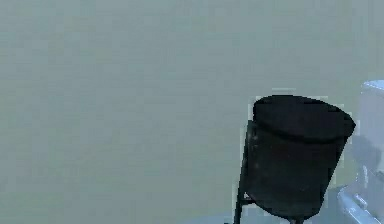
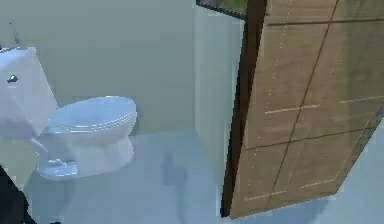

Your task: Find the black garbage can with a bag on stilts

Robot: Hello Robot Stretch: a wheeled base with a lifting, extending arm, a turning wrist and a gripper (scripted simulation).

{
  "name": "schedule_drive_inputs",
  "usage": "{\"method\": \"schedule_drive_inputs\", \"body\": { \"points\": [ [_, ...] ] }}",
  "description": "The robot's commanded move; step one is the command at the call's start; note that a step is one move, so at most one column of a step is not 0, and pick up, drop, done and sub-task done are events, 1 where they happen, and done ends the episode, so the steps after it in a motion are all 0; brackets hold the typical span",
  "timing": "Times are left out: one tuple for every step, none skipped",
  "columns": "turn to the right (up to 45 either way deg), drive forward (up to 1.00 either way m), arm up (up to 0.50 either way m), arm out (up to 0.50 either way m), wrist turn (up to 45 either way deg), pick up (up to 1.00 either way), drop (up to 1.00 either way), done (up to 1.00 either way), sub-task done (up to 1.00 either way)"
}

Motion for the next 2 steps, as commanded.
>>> {"method": "schedule_drive_inputs", "body": {
  "points": [
    [27.0,0.0,0.0,0.0,0.0,0.0,0.0,0.0,0.0],
    [0.0,0.0,0.0,0.0,0.0,0.0,0.0,1.0,0.0]
  ]
}}
